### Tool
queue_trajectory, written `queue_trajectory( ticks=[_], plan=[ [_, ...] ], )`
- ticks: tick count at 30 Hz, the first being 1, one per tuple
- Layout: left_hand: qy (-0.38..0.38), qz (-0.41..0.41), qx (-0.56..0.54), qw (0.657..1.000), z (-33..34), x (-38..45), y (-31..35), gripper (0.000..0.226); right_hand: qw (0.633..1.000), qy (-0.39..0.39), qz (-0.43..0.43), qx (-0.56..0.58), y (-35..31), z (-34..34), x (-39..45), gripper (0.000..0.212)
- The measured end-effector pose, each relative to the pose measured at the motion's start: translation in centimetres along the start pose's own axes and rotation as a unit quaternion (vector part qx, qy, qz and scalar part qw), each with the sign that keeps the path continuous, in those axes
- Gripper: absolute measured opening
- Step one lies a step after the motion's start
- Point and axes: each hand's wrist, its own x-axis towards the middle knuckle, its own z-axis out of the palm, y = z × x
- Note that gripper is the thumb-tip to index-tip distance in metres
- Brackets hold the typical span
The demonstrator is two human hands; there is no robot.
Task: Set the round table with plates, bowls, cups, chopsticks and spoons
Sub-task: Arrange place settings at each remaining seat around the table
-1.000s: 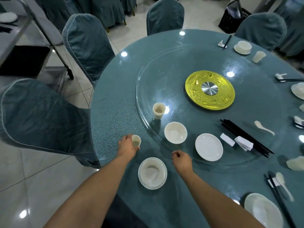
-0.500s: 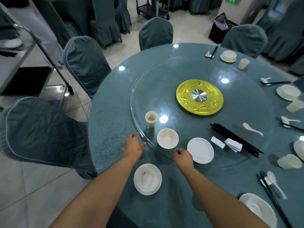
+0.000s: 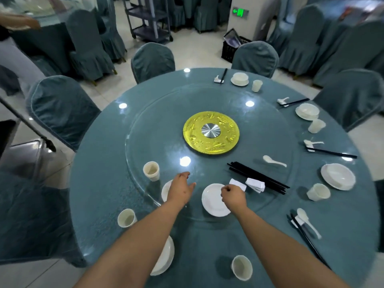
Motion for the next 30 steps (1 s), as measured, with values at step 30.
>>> queue_trajectory(
  ticks=[30],
  plan=[
    [-0.204, 0.013, 0.148, 0.968, 16.1, 11.2, 9.3, 0.017, 0.978, 0.005, 0.157, 0.134, 9.5, -3.6, 11.8, 0.018]
  ],
)
